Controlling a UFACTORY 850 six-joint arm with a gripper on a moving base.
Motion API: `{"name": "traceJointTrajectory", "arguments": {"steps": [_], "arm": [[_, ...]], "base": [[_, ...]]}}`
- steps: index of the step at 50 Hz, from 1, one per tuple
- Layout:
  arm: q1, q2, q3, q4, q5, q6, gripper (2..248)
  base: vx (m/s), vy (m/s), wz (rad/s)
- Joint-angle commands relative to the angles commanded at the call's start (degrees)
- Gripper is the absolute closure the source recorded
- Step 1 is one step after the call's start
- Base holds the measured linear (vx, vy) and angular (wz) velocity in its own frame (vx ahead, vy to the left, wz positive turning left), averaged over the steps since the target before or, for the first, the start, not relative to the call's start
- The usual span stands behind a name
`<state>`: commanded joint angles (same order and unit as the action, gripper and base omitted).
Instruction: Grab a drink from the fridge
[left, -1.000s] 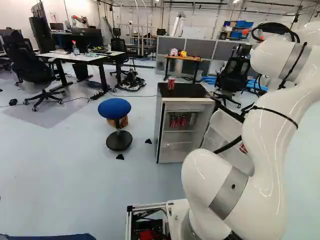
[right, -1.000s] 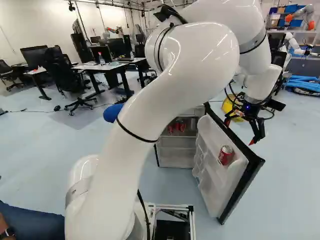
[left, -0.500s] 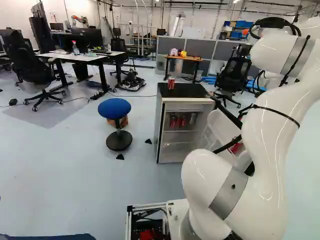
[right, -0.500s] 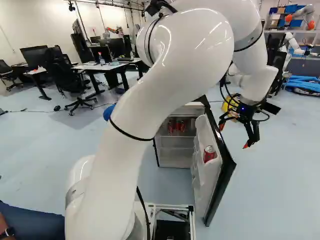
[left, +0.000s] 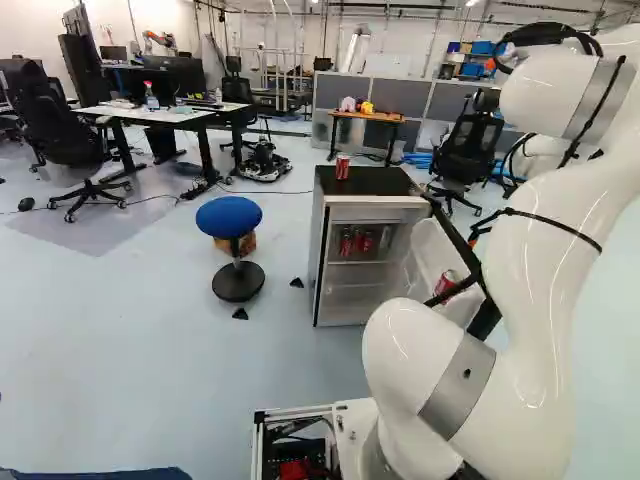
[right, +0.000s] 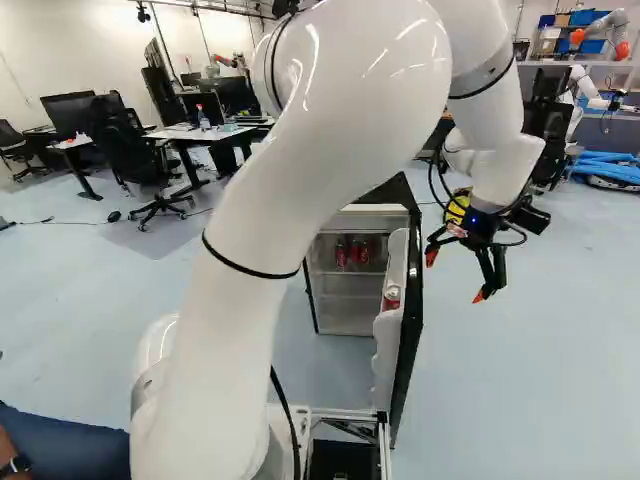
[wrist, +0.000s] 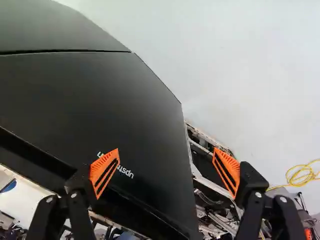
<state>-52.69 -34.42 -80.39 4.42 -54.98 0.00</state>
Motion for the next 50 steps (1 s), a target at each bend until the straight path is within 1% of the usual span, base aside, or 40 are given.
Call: {"name": "traceJointTrajectory", "arguments": {"steps": [27, 50], "arm": [[1.73, 4.12, 6.81, 0.00, 0.00, 0.00, 3], [4.54, 7.32, 12.04, 0.00, 0.00, 0.00, 3]], "base": [[0.000, 0.000, 0.000], [0.000, 0.000, 0.000]]}}
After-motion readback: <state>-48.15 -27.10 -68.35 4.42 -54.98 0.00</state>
